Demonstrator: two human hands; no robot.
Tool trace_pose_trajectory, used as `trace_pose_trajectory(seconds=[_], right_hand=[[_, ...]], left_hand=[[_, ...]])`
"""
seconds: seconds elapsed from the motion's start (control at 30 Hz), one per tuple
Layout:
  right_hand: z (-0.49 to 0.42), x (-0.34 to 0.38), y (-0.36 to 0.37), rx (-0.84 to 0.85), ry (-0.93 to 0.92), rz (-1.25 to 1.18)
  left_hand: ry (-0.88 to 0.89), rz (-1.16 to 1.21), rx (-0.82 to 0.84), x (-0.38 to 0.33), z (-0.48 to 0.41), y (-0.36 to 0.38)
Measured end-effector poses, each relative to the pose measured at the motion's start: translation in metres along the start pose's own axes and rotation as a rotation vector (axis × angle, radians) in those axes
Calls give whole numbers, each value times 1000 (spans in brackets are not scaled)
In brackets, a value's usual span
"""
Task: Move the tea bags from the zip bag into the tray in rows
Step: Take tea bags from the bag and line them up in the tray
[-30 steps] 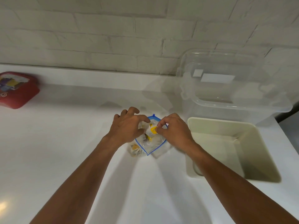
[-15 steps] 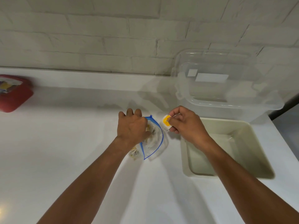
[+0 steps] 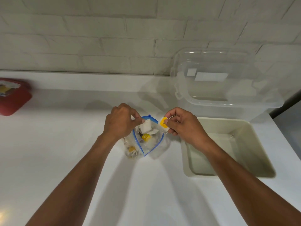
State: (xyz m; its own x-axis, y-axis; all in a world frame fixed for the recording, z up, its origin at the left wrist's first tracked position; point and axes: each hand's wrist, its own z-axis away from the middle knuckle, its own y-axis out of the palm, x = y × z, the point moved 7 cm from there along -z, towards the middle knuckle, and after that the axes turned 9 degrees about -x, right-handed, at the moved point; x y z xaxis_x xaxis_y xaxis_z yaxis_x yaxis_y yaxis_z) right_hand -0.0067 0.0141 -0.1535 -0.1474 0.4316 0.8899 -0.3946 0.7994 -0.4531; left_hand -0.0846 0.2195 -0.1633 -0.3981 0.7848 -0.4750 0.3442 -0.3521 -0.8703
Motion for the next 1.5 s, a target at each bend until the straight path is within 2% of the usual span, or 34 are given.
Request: trace_pose_trajectory(seconds=[0.1,0.17,0.37,0.67,0.83,1.0,1.17,1.33,1.5], right_hand=[[0,1,4,24,-7,-10],[-1,1,5,35,-2,-41],[-3,3,5,50,-13,-34],[-5,-1,-2,49,-7,-67],[-4,0,-1,54,-13,-72],[-7,1,-5,72,-7,-114],[-8,0,-15,35,-30,-66],[-6,-10,-36,57,21,-140],[2,-26,-64,62,59,-237]], left_hand=[[-37,151,27,-2,-3,-9],[-17,172,49,-6,-3,-11],[70,-18,74,-16,1,-13],[28,114,167,-20,0,-13],[-41,281,130,-17,-3,-14],[156,166,147,-33,-2,-23],[204,104,154,-50,2,-29],[315,292,215,-83,15,-27],[405,321,278,-118,23,-5]])
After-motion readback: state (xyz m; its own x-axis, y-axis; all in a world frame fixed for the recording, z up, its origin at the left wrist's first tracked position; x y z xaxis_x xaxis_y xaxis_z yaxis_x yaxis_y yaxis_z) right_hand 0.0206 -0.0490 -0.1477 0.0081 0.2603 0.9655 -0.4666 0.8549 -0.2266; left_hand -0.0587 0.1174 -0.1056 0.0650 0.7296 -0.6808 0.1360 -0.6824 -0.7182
